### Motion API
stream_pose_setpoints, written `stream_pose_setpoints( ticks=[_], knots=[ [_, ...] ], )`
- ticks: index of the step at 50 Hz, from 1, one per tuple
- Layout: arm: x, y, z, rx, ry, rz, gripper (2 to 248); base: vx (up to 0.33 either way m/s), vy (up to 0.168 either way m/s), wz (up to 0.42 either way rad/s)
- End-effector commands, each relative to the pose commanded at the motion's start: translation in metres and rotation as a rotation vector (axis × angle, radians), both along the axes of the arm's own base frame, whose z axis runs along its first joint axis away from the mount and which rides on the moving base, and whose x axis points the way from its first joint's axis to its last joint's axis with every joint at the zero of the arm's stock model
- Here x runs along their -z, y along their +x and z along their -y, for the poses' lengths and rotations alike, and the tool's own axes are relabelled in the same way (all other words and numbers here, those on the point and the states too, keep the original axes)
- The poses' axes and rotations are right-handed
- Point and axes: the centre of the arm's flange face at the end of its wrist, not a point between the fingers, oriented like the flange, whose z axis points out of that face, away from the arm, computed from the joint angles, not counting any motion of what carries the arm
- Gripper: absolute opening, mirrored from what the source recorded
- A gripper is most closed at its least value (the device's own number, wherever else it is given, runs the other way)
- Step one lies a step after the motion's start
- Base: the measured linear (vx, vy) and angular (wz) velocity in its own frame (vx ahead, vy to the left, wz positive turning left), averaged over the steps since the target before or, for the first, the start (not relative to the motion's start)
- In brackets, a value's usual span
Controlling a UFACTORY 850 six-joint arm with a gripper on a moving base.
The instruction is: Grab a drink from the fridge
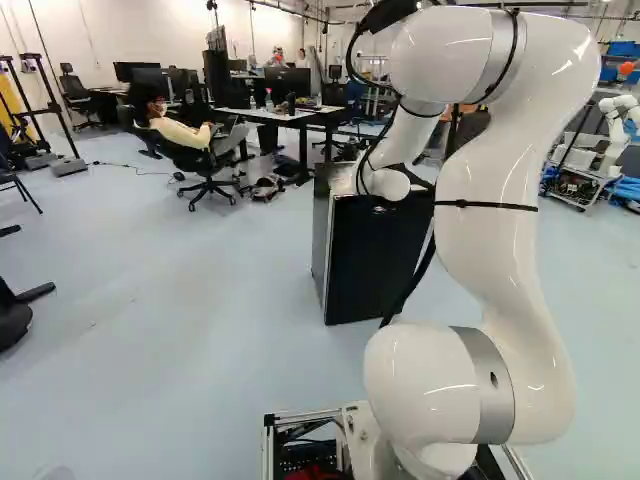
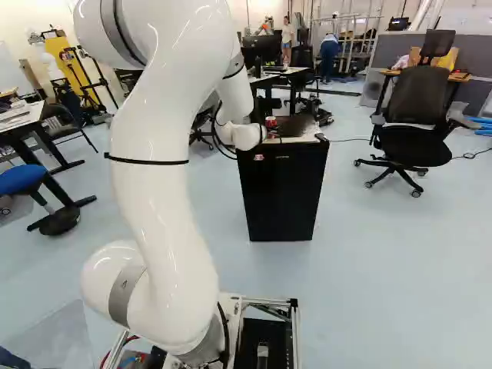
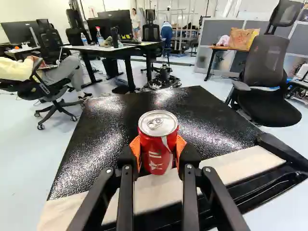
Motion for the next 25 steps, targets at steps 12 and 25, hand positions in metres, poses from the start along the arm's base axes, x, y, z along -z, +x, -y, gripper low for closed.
stream_pose_setpoints(
  ticks=[12,25],
  knots=[
    [0.0,0.0,0.0,0.0,0.0,0.0,93,0.0,0.0,0.0],
    [-0.012,-0.001,0.0,0.0,-0.004,0.019,93,0.0,0.0,0.0]
  ],
)
